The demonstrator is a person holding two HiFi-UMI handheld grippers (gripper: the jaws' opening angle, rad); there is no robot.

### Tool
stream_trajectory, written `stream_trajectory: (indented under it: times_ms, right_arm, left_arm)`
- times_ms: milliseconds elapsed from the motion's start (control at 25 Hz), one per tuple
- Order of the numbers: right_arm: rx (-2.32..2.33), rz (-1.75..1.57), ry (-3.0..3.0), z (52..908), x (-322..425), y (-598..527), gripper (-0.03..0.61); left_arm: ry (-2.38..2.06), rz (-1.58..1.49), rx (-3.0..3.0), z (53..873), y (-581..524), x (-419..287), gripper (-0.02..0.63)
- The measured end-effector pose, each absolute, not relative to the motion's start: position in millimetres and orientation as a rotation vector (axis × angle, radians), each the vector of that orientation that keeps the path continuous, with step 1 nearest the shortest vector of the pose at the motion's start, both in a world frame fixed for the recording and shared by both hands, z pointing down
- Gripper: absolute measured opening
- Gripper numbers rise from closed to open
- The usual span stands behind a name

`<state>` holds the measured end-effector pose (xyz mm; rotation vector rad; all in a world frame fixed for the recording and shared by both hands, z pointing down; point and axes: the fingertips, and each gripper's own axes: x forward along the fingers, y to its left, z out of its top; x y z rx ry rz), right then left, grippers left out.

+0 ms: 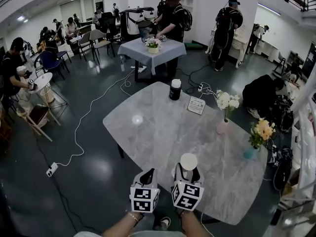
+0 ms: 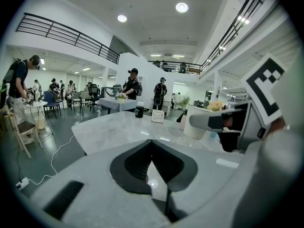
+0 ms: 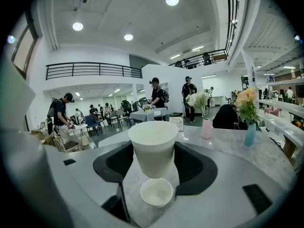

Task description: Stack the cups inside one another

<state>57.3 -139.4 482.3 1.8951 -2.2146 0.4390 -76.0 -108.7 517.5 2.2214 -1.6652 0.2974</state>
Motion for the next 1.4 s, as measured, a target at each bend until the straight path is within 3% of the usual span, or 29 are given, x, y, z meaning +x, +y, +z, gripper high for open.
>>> stream_trajectory:
  times_ms: [1400]
  right_arm:
    - [1.766,0.513,-2.28,546.9,57.1,-122.6,0.25]
  left_arm:
    - [-1.62,0.399,2.101,585.5,-93.7,-64.3,-0.003]
